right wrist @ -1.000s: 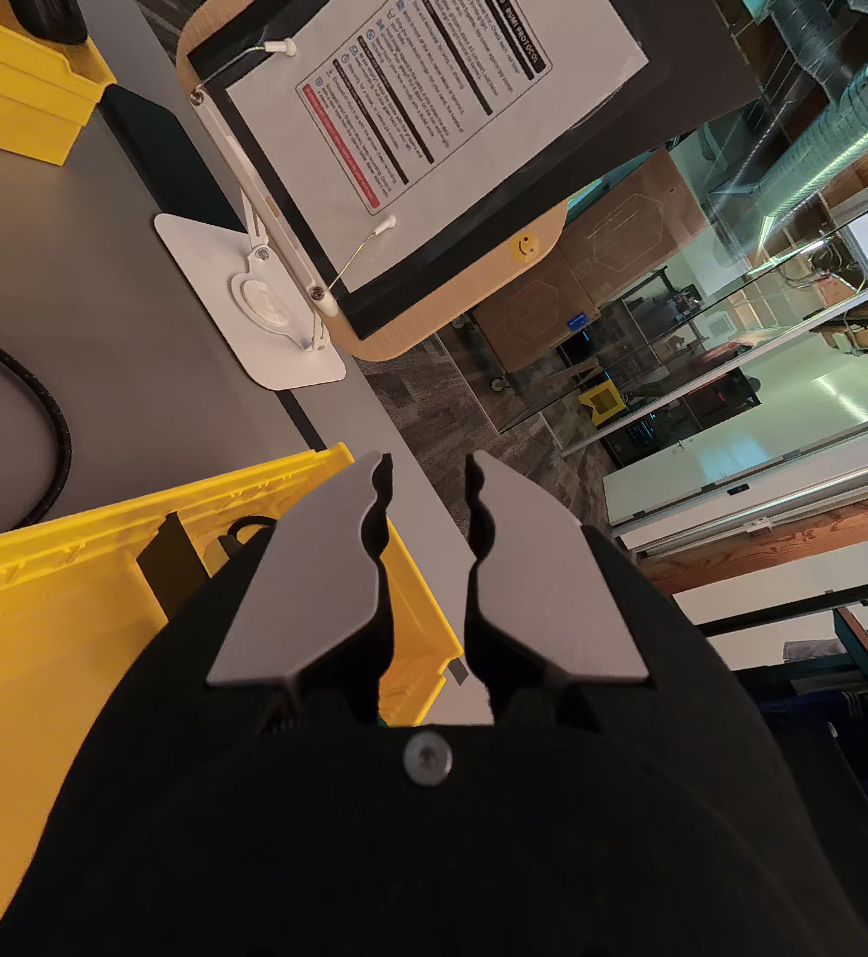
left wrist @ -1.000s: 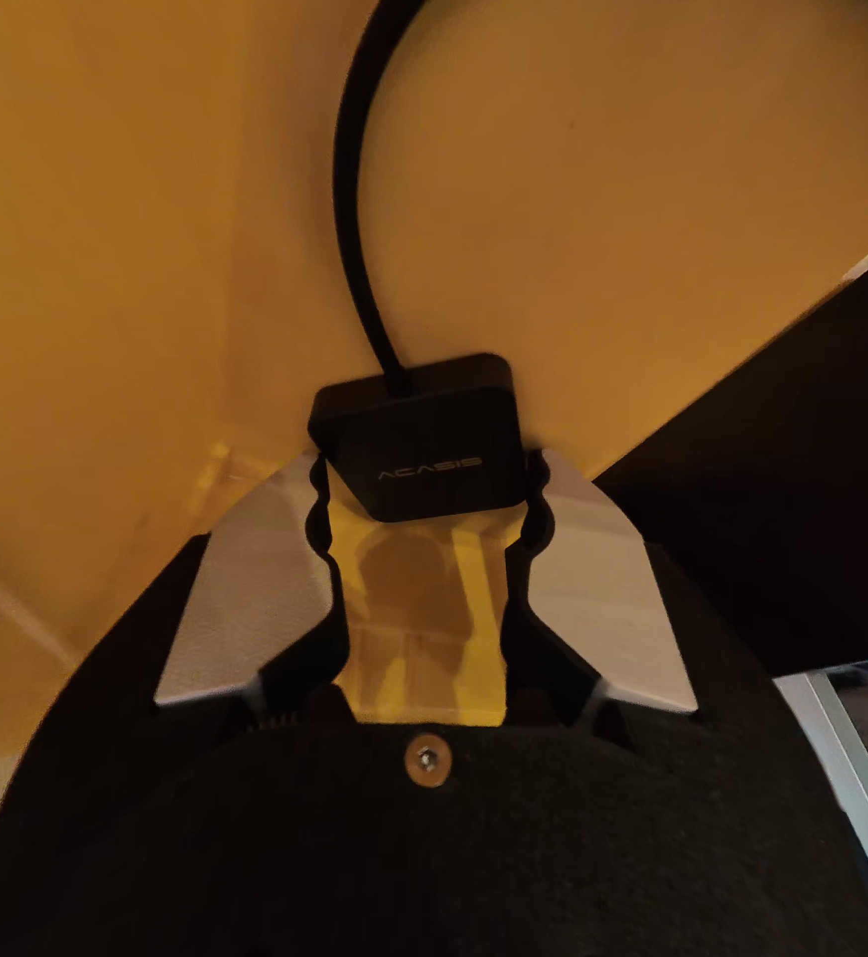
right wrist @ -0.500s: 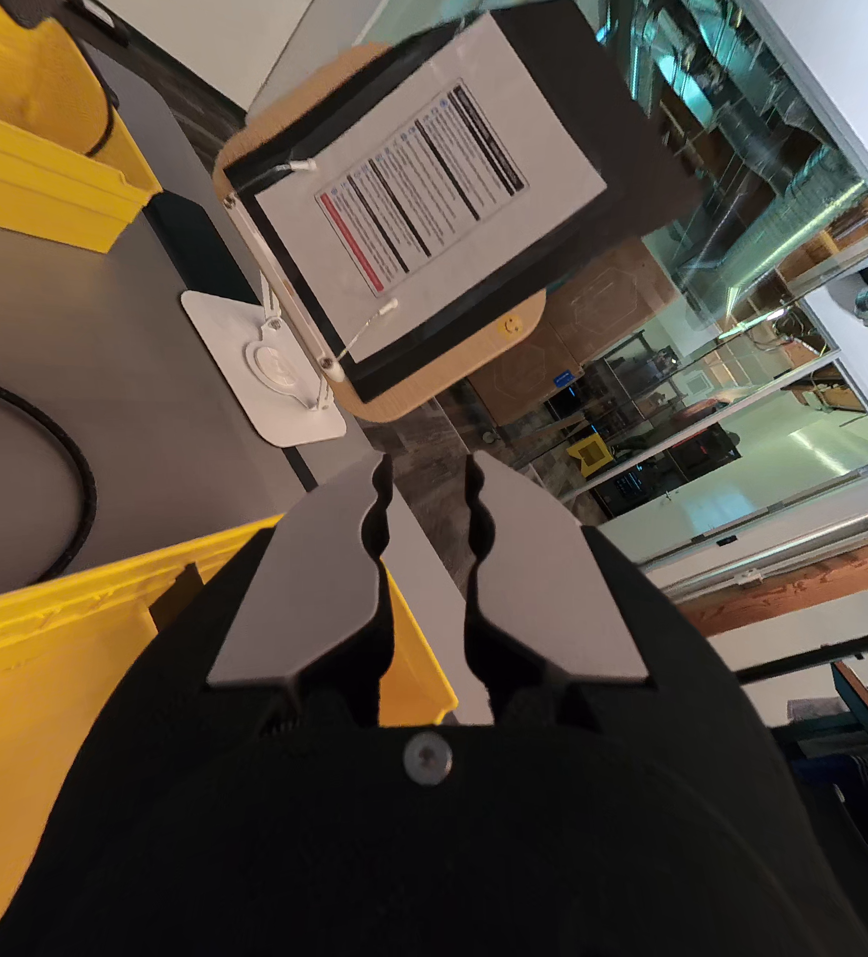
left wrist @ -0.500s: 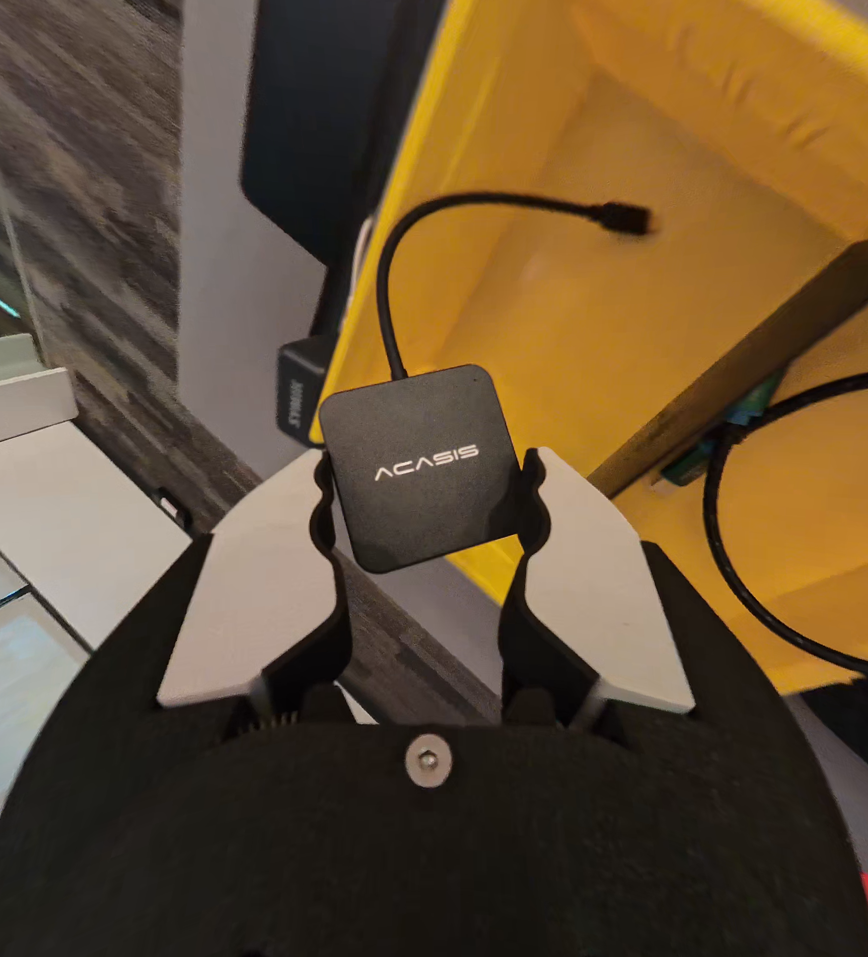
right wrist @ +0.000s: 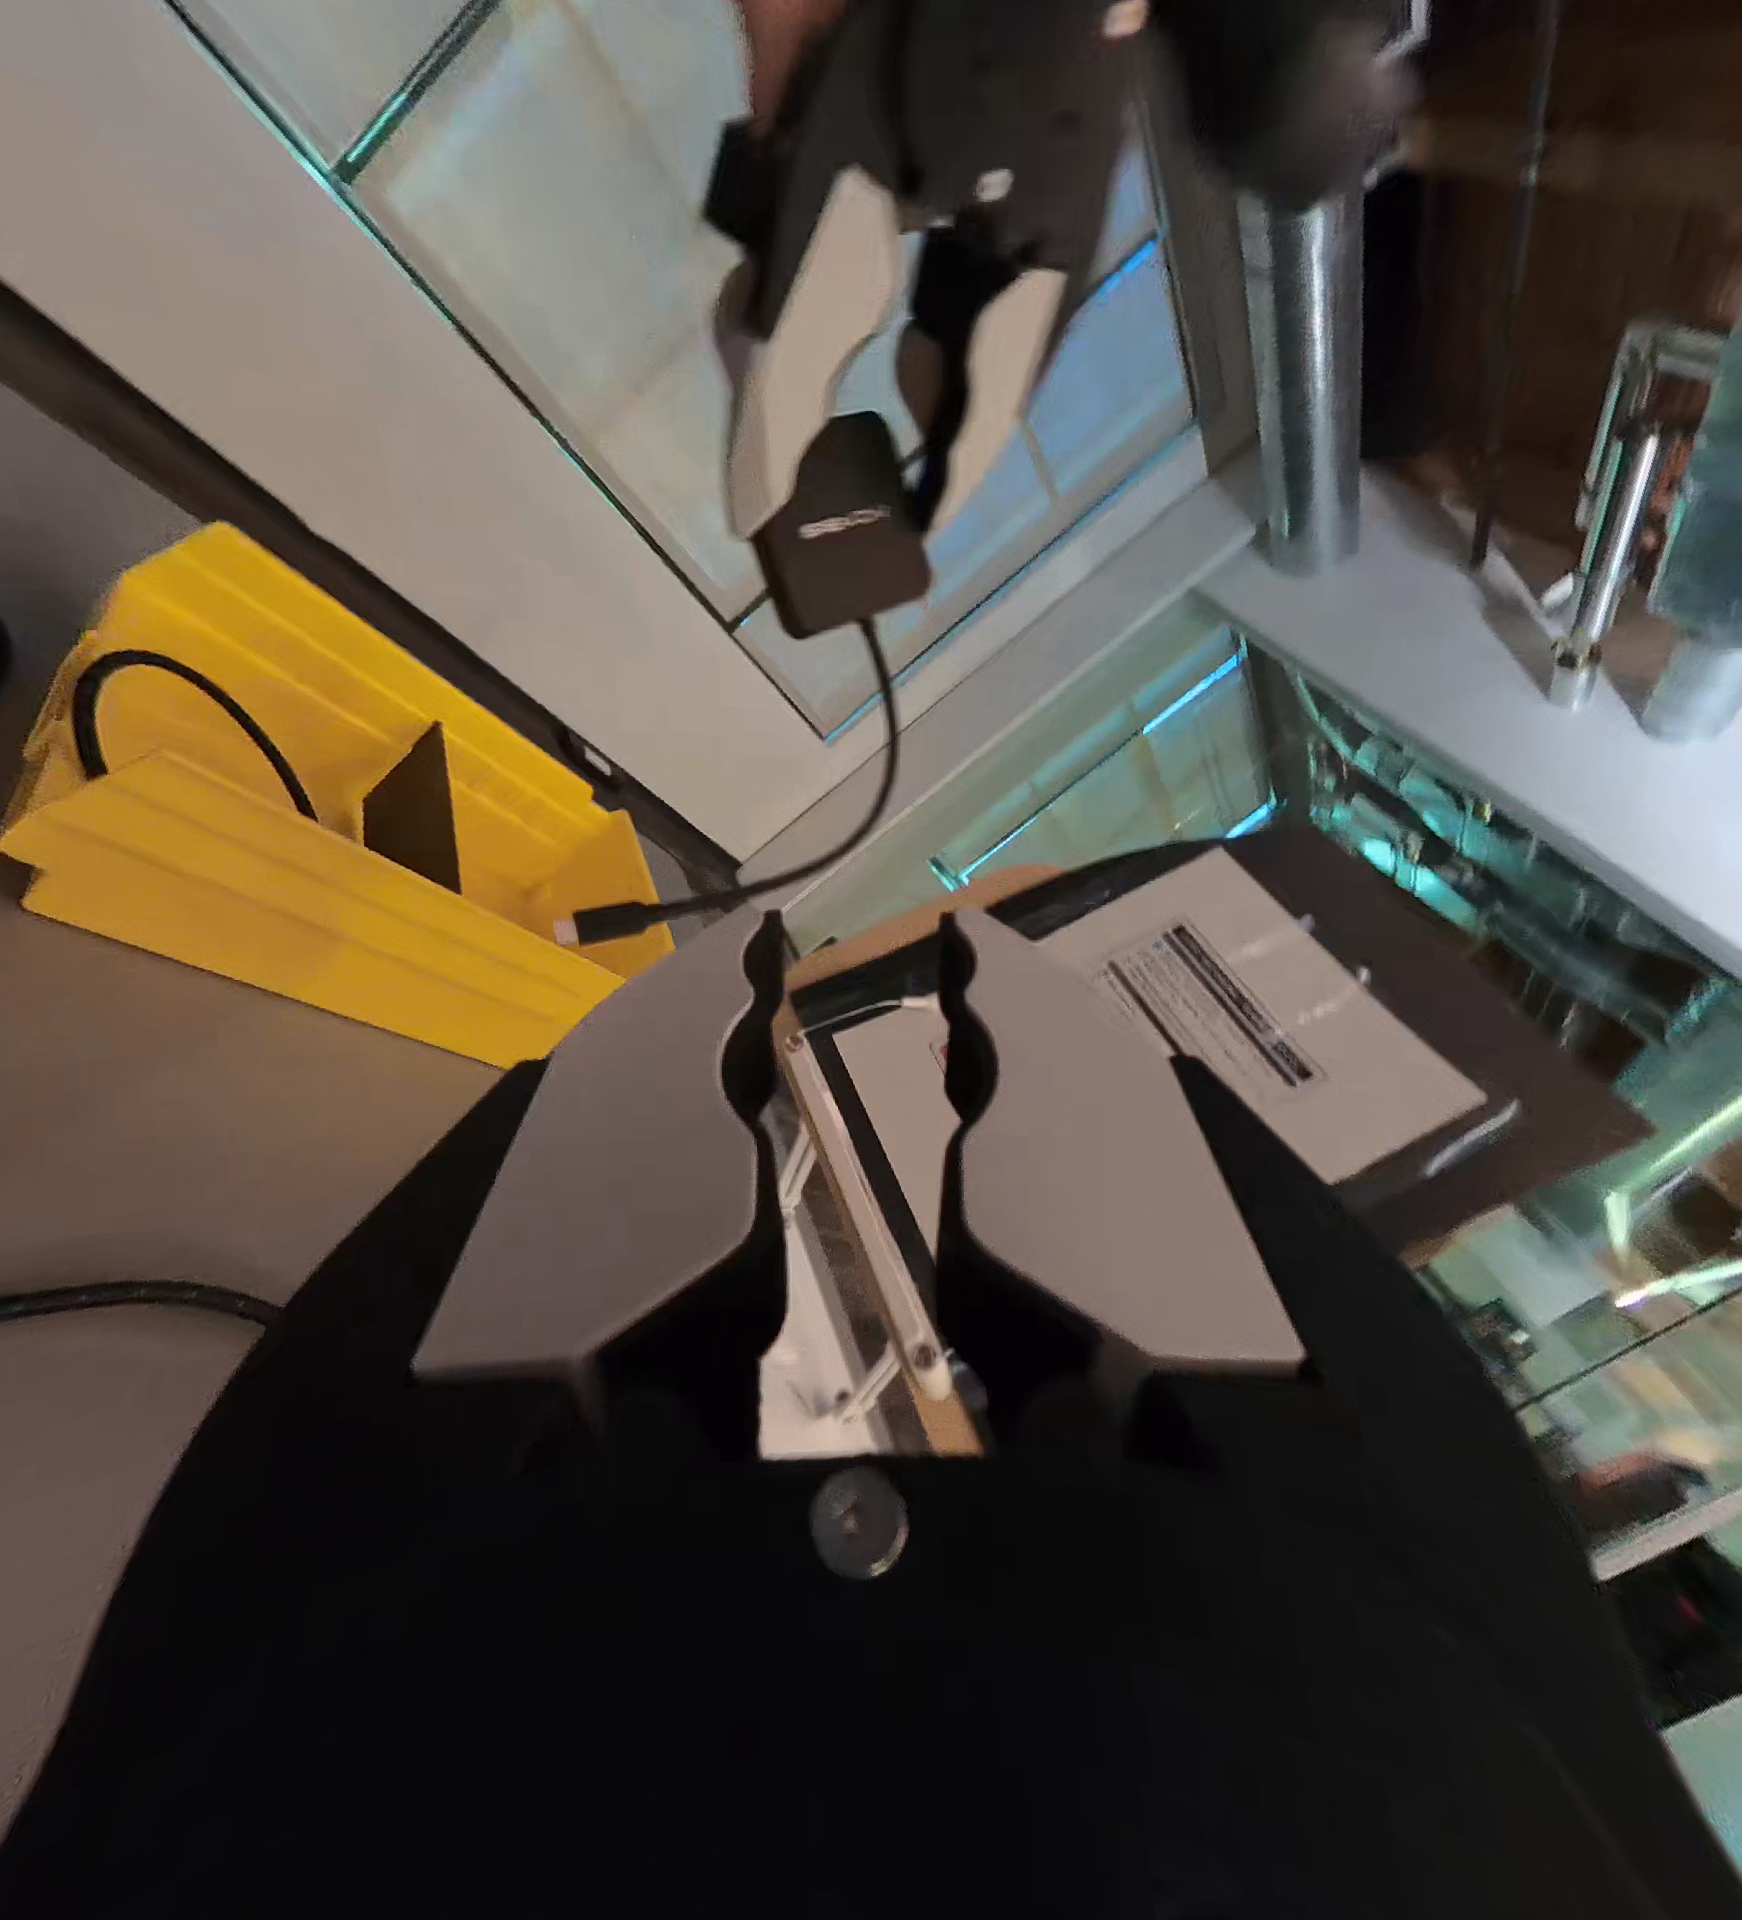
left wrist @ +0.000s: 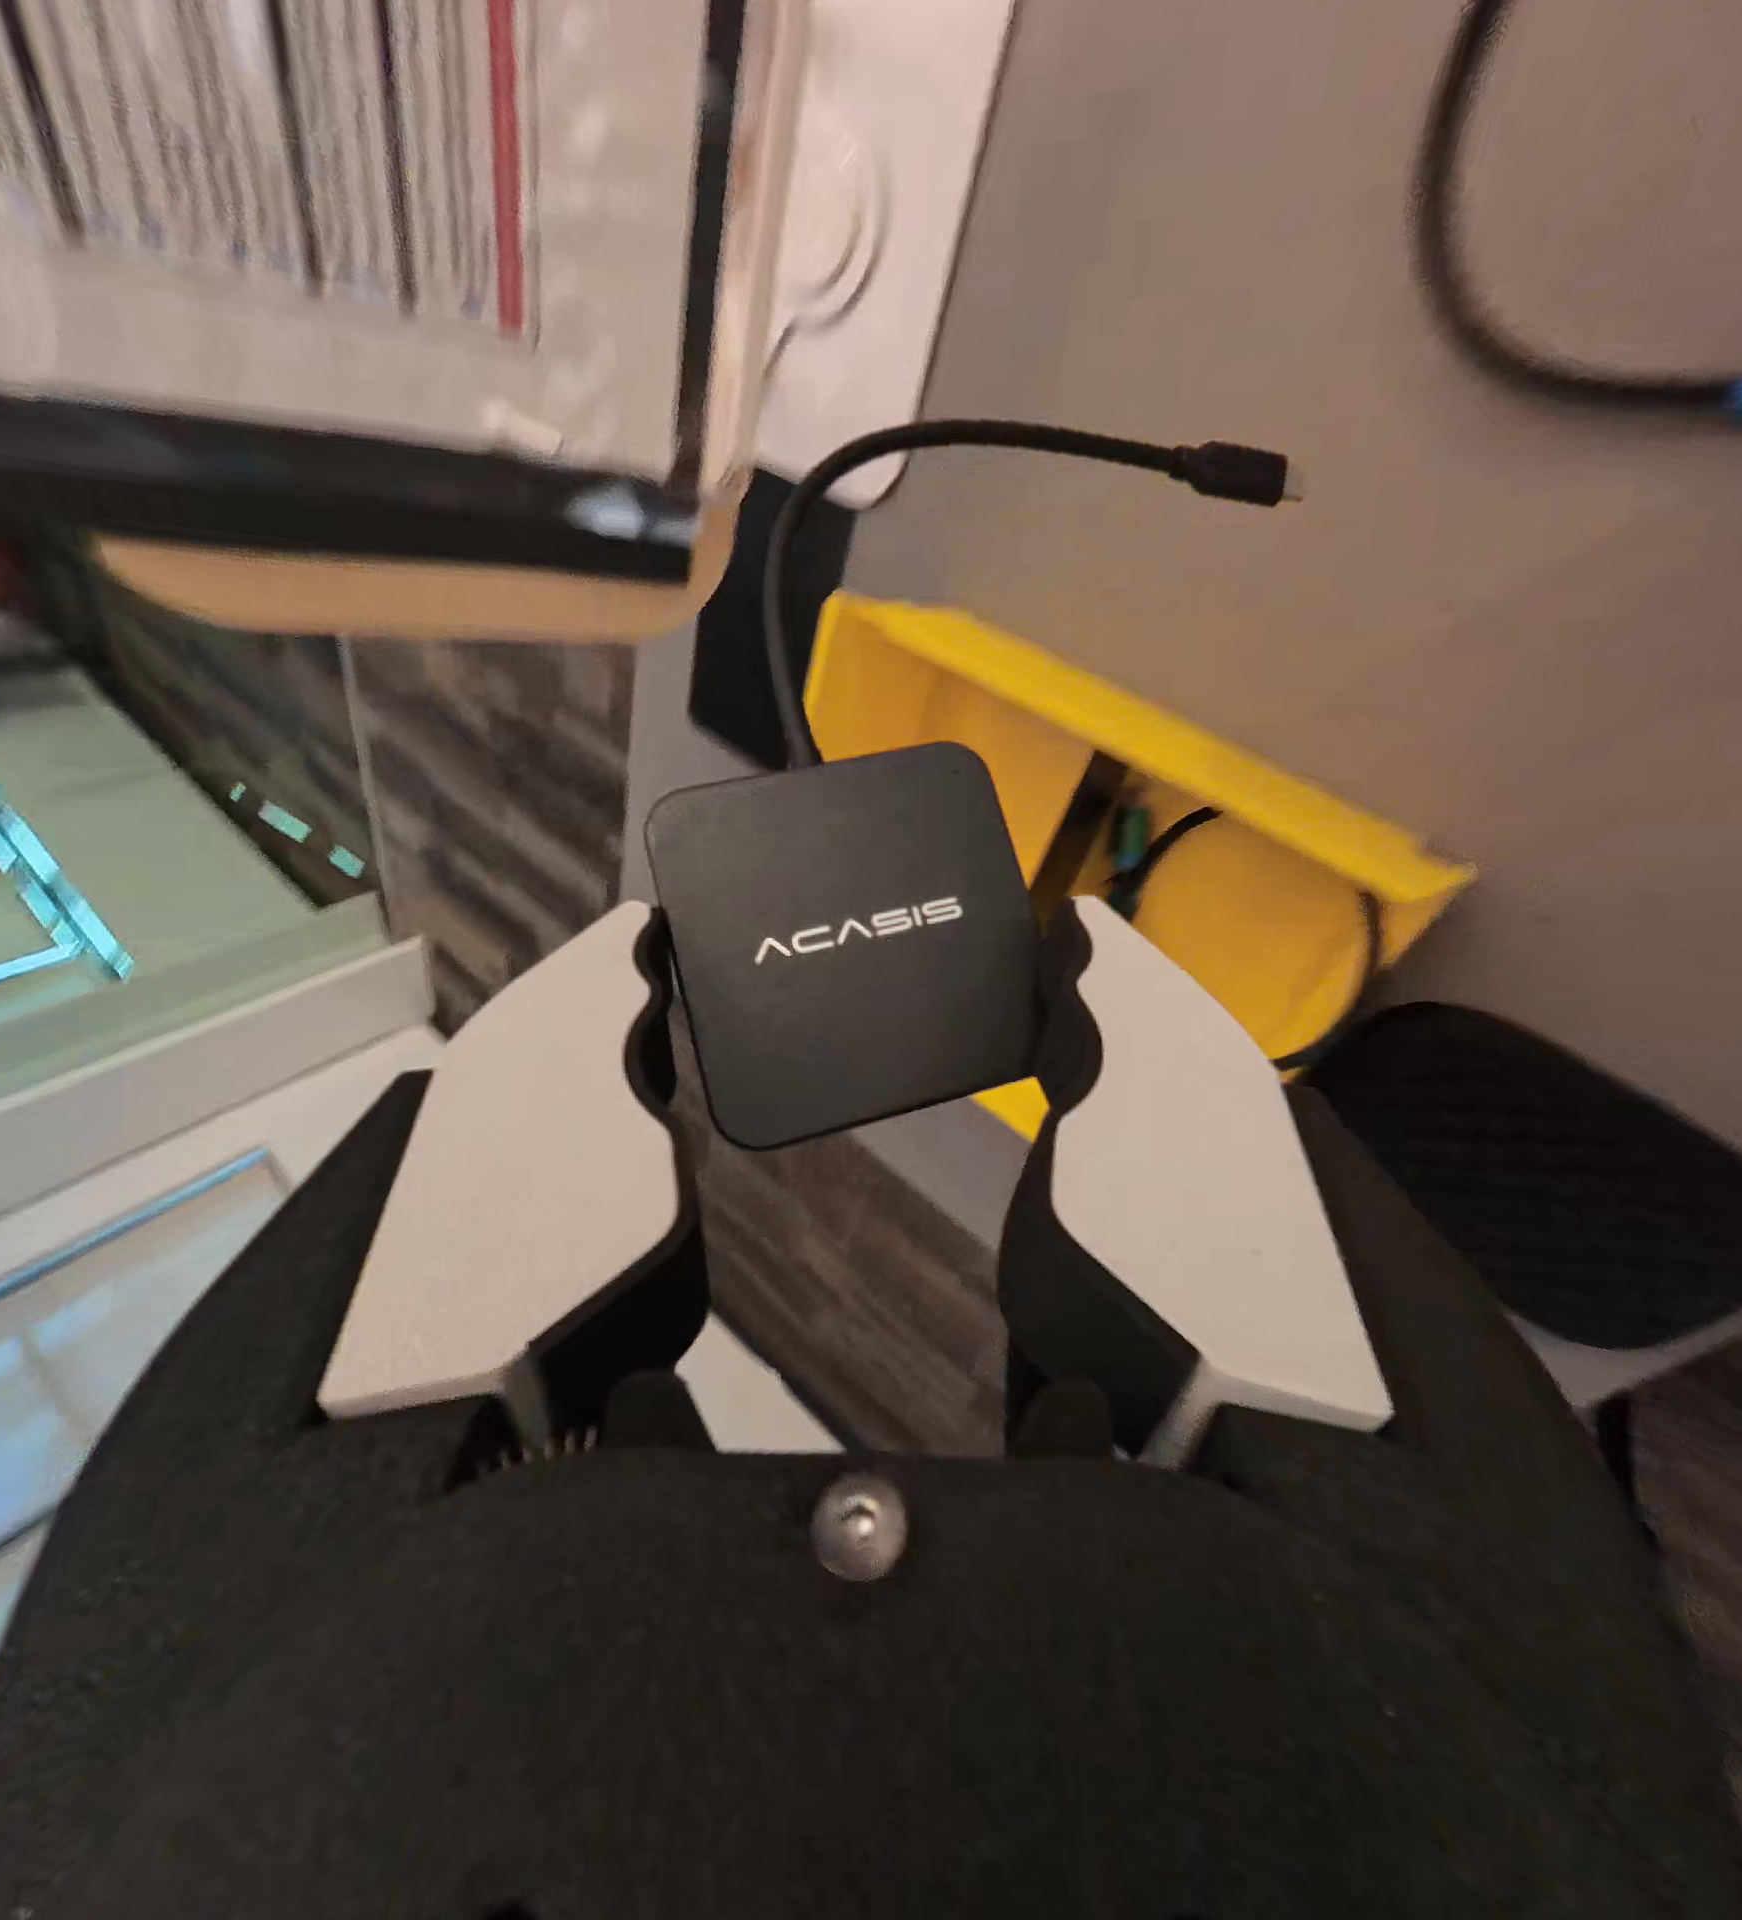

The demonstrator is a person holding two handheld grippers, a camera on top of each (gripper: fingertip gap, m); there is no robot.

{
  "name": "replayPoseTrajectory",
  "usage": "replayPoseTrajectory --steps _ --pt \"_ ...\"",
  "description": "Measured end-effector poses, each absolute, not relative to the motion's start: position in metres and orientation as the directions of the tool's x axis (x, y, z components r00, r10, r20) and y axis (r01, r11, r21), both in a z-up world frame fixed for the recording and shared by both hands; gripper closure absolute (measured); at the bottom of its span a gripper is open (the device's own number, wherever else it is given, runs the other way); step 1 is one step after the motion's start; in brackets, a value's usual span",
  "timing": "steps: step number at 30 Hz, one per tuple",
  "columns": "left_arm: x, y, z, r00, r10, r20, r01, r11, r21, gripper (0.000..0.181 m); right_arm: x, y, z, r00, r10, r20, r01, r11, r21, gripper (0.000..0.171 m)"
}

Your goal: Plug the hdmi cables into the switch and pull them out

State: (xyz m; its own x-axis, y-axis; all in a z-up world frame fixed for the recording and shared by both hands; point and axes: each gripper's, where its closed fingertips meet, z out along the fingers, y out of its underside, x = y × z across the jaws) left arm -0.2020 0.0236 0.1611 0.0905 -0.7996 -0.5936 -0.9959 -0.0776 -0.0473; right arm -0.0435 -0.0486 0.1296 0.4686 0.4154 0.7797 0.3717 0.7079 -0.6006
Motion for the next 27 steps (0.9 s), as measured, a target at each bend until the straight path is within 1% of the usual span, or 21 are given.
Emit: replayPoseTrajectory --steps 3,5,8,10,12,14,15,16,17,18,19,20,22,24,26,27 --pt "-0.157 -0.018 0.161 0.043 -0.868 -0.495 -0.995 0.007 -0.1 0.113 -0.066 -0.059 0.12 0.41 0.266 0.872 0.442 0.779 -0.445 0.134" --pt "-0.135 -0.04 0.159 0.007 -0.898 -0.44 -0.991 0.052 -0.122 0.113 -0.072 -0.07 0.128 0.439 0.165 0.883 0.442 0.816 -0.372 0.134" --pt "-0.11 -0.062 0.153 -0.006 -0.933 -0.36 -0.985 0.067 -0.158 0.113 -0.076 -0.086 0.142 0.49 0.133 0.861 0.4 0.844 -0.358 0.134" --pt "-0.096 -0.077 0.147 -0.015 -0.958 -0.286 -0.98 0.07 -0.185 0.113 -0.074 -0.088 0.147 0.496 0.051 0.867 0.455 0.835 -0.309 0.133" --pt "-0.082 -0.091 0.14 -0.012 -0.984 -0.179 -0.972 0.053 -0.227 0.113 -0.076 -0.093 0.151 0.5 0.015 0.866 0.458 0.844 -0.279 0.13" --pt "-0.069 -0.098 0.135 0.007 -0.996 -0.094 -0.964 0.018 -0.266 0.113 -0.083 -0.094 0.144 0.451 0.046 0.891 0.466 0.84 -0.279 0.129" --pt "-0.064 -0.095 0.134 0.023 -0.996 -0.087 -0.961 0.002 -0.277 0.116 -0.082 -0.091 0.145 0.455 0.016 0.89 0.495 0.827 -0.268 0.13" --pt "-0.062 -0.091 0.133 0.031 -0.995 -0.094 -0.96 -0.004 -0.28 0.147 -0.083 -0.089 0.138 0.423 0.019 0.906 0.517 0.816 -0.258 0.119" --pt "-0.062 -0.087 0.132 0.028 -0.994 -0.107 -0.962 0.002 -0.274 0.148 -0.081 -0.084 0.138 0.434 0.021 0.901 0.531 0.802 -0.274 0.124" --pt "-0.062 -0.084 0.13 0.017 -0.992 -0.126 -0.961 0.018 -0.275 0.146 -0.078 -0.084 0.139 0.454 0.012 0.891 0.523 0.806 -0.278 0.136" --pt "-0.062 -0.083 0.129 0.011 -0.993 -0.121 -0.957 0.024 -0.29 0.143 -0.077 -0.085 0.139 0.457 -0.003 0.89 0.518 0.814 -0.263 0.142" --pt "-0.061 -0.083 0.127 0.021 -0.994 -0.103 -0.948 0.013 -0.317 0.14 -0.075 -0.084 0.136 0.44 -0.011 0.898 0.534 0.807 -0.252 0.154" --pt "-0.059 -0.082 0.126 0.044 -0.997 -0.057 -0.923 -0.019 -0.385 0.14 -0.075 -0.081 0.134 0.435 0.029 0.9 0.529 0.801 -0.281 0.156" --pt "-0.06 -0.082 0.129 0.05 -0.999 0.005 -0.886 -0.047 -0.461 0.144 -0.074 -0.079 0.131 0.439 0.109 0.892 0.494 0.8 -0.341 0.156" --pt "-0.064 -0.079 0.138 0.046 -0.998 0.043 -0.827 -0.062 -0.558 0.139 -0.071 -0.077 0.13 0.449 0.189 0.873 0.451 0.796 -0.404 0.156" --pt "-0.066 -0.076 0.145 0.036 -0.998 0.046 -0.775 -0.057 -0.629 0.135 -0.069 -0.076 0.13 0.456 0.23 0.86 0.426 0.792 -0.437 0.157"
